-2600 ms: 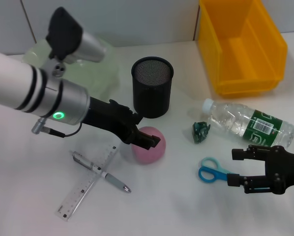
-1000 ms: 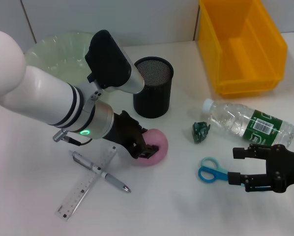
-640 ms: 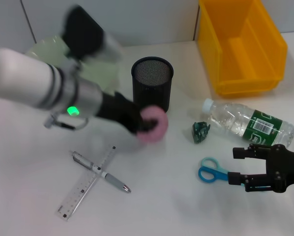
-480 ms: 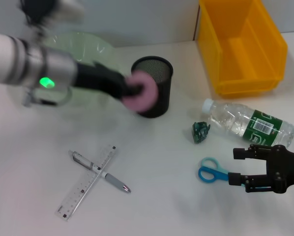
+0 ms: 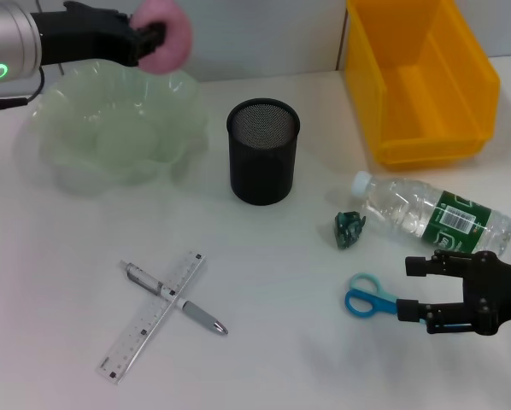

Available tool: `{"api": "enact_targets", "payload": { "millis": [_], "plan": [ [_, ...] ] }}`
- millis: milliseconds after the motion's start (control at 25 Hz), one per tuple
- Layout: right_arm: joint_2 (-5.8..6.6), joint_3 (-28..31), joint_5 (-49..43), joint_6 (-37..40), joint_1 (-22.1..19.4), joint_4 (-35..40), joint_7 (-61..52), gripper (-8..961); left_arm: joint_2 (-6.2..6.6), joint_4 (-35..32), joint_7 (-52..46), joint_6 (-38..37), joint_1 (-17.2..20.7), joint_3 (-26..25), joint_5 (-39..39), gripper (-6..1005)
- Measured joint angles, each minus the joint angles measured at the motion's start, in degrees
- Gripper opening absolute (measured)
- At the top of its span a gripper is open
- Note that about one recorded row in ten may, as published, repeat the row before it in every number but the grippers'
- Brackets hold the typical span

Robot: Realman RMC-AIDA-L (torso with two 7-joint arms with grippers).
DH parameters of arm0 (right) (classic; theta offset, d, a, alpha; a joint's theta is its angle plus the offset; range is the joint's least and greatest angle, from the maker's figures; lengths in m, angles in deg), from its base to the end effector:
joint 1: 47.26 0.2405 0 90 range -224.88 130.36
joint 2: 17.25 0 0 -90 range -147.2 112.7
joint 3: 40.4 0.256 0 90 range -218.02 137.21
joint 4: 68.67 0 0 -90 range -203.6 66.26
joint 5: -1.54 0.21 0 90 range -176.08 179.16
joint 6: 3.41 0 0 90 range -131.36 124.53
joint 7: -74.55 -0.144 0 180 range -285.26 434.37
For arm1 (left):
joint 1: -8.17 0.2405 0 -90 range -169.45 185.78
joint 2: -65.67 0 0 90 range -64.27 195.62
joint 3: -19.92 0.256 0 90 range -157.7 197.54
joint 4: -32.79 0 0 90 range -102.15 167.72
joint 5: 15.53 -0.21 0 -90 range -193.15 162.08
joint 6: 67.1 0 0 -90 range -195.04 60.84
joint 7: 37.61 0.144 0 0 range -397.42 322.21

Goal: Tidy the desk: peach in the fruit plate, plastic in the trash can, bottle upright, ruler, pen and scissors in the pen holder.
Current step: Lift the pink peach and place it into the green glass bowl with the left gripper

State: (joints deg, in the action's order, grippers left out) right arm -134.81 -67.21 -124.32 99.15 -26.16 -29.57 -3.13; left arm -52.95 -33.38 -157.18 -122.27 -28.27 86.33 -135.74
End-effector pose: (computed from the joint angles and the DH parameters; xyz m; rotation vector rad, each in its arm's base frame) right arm 0.3215 0.2566 0.0269 -2.7189 0.8399 0.7011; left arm -0.1473 0.4367 0.0386 -2.3708 -0.5660 -0.3909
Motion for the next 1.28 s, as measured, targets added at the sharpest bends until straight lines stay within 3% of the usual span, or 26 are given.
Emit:
{"api": "enact_targets", "payload": {
  "millis": [360, 600, 1000, 1280],
  "plan": [
    [0.05, 0.0, 0.4, -0.2, 0.4, -0.1, 0.0, 834, 0.12, 11.1, 3.2, 23.0, -0.8, 15.0, -2.2, 215],
    [0.06, 0.0, 0.4, -0.4, 0.6, -0.4, -0.1, 834, 0.0, 14.9, 3.1, 24.7, -2.3, 15.5, -6.1, 183],
    [0.02, 0.0, 0.5, -0.5, 0.6, -0.4, -0.1, 833, 0.35, 15.2, 3.5, 24.6, -0.5, 15.4, -6.4, 190],
    [-0.02, 0.0, 0.5, -0.5, 0.6, -0.4, 0.0, 833, 0.32, 15.3, 3.0, 24.0, -0.1, 15.0, -6.4, 360]
  ]
}}
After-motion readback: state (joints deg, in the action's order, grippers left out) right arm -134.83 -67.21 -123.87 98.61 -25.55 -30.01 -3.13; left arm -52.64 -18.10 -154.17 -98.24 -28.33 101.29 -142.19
